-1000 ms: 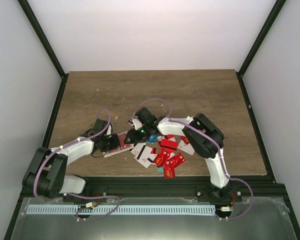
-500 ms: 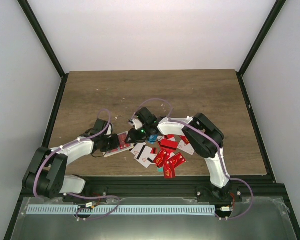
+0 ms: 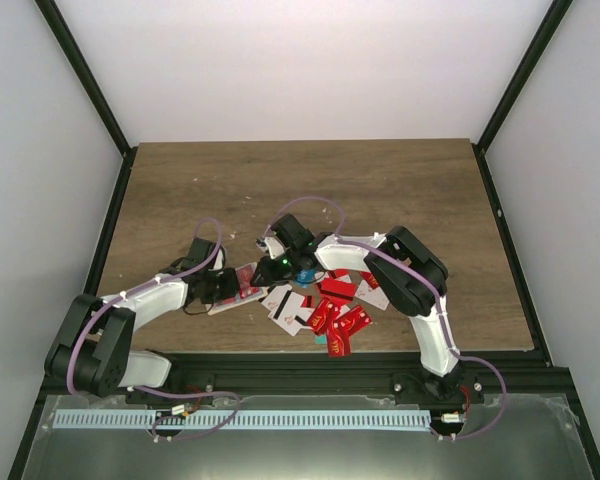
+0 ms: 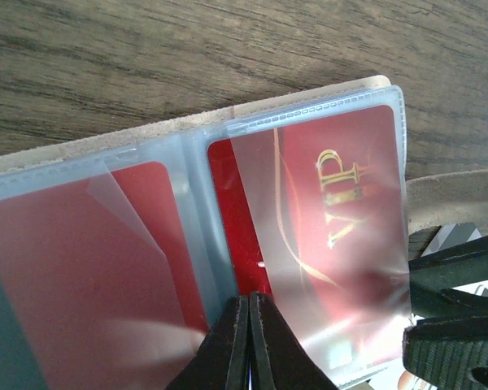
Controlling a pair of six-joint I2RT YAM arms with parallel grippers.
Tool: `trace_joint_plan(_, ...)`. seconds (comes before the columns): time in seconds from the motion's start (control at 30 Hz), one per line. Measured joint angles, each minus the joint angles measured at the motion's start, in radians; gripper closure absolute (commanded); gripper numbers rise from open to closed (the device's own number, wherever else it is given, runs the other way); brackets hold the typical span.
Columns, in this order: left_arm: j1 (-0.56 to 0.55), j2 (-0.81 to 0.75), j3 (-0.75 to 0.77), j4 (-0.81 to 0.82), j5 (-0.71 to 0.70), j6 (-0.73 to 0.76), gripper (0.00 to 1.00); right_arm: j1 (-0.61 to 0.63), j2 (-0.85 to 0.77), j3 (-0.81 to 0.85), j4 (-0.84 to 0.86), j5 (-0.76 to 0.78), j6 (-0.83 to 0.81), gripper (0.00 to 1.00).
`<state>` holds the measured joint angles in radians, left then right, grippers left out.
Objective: Put the credit cards into the card holder
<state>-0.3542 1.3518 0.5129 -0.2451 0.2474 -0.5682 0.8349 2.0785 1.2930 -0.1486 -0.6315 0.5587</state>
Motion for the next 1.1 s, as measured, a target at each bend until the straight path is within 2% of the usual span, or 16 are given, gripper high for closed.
trace_joint_plan(0.53, -0.006, -0.032, 0.014, -0.058, -0.03, -0.028, 0.94, 0.046, 0.0, 0.003, 0.071, -0.102, 0.001, 0.74)
trace_joint_plan(0.77, -0.008, -0.144, 0.06, -0.164, -0.075, -0.053, 0.9, 0.056, 0.0, 0.038, 0.058, -0.109, 0.0, 0.69)
trace_joint_plan(1.1, -0.006, -0.368, 0.134, -0.331, -0.182, -0.09, 0.83, 0.094, 0.079, 0.206, -0.001, -0.116, -0.02, 0.62)
